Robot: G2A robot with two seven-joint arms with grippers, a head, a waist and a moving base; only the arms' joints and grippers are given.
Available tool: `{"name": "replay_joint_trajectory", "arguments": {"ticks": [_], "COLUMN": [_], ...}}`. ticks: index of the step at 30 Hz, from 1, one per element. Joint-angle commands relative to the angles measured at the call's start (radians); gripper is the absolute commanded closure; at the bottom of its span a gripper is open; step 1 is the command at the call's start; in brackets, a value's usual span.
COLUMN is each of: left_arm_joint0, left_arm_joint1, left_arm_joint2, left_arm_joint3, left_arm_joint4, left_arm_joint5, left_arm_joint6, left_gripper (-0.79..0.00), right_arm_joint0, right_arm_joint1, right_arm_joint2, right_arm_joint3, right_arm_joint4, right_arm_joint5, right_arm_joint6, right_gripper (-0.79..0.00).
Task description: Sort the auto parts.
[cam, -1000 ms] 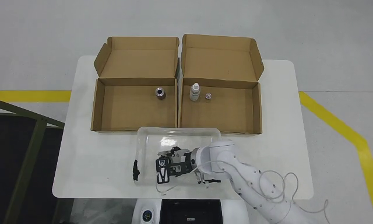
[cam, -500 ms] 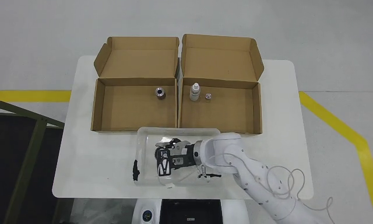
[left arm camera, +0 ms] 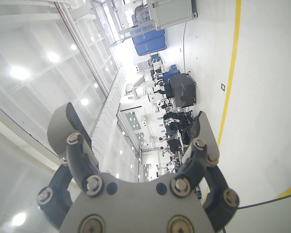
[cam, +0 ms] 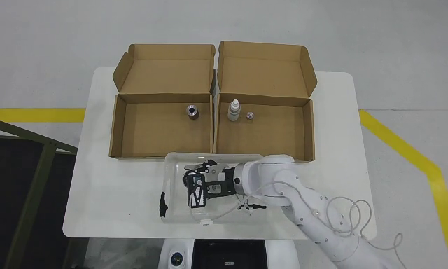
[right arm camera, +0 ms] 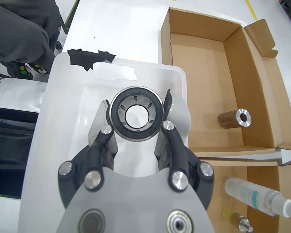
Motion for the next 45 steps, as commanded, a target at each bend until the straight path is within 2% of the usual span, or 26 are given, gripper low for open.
{"name": "replay_joint_trajectory", "arguments": {"ticks": [1, 26, 45], "left_arm_joint0": [0.000, 0.000, 0.000], "left_arm_joint1": [0.000, 0.000, 0.000], "left_arm_joint2": [0.000, 0.000, 0.000], "left_arm_joint3": [0.000, 0.000, 0.000], "left_arm_joint4": [0.000, 0.000, 0.000], "left_arm_joint5": [0.000, 0.000, 0.000], "left_arm_joint6": [0.000, 0.000, 0.000], "left_gripper": [-0.785, -0.785, -0.785], "right_arm_joint0": [0.006, 0.147, 0.311], "right_arm_joint1": [0.000, -0.021, -0.063], "right_arm_joint2": [-0.002, -0.019, -0.043], "right_arm_joint3": [-0.003, 0.029, 0.244], "right_arm_joint4": [0.003, 0.068, 0.153], "right_arm_joint5": [0.002, 0.076, 0.171], "right_arm_joint6": [0.003, 0.011, -0.015], "right_gripper": [0.000, 0.000, 0.000]}}
